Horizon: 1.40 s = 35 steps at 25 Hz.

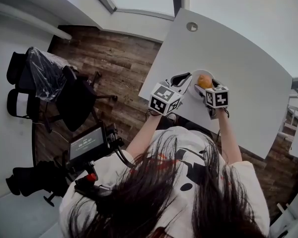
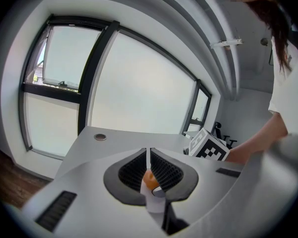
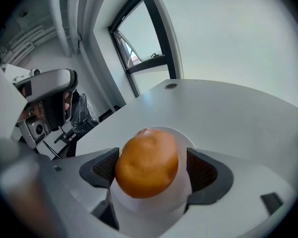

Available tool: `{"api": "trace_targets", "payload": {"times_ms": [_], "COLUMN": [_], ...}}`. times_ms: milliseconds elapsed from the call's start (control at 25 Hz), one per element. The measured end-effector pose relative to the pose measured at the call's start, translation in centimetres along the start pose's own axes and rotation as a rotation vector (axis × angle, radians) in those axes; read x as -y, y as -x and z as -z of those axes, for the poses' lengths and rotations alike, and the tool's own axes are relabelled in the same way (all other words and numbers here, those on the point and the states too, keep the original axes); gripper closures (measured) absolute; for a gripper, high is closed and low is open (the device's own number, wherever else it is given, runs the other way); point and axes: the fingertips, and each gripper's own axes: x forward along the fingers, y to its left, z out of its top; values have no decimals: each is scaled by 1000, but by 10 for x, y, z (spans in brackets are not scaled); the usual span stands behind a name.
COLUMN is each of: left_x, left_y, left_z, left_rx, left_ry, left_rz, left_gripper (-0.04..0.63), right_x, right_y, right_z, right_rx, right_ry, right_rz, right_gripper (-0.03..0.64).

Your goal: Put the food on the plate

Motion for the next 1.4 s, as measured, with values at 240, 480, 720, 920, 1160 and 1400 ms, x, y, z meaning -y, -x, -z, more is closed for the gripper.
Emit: {"api": "trace_targets", "payload": {"times_ms": [240,480,720,920,1160,1400], "left_x": [7,15,25,38,53,70], "left_y": [0,6,13,25,46,69], "left_z": [1,5,2,7,20,26], "left_rx": [2,-4,15,21,17,18], "left_ry": [-18,-37,-26,-39,-42,-46], "left_rz": [26,53,74,117,169,210], "left_gripper": [580,580,580,580,580,580], "right_x": [7,3,-19,-40,-72,-105], "right_y": [36,78,101,112,133,150], "right_z": [-17,-26,-30,-23,-15,-6], "right_rx": [147,303,383,440,503,515], "right_ry": [-124,-215,-243,-270,-299,-295], "right_rz": [6,30,55,90,121,118], "right_gripper": [210,212,213,339,531,543]}}
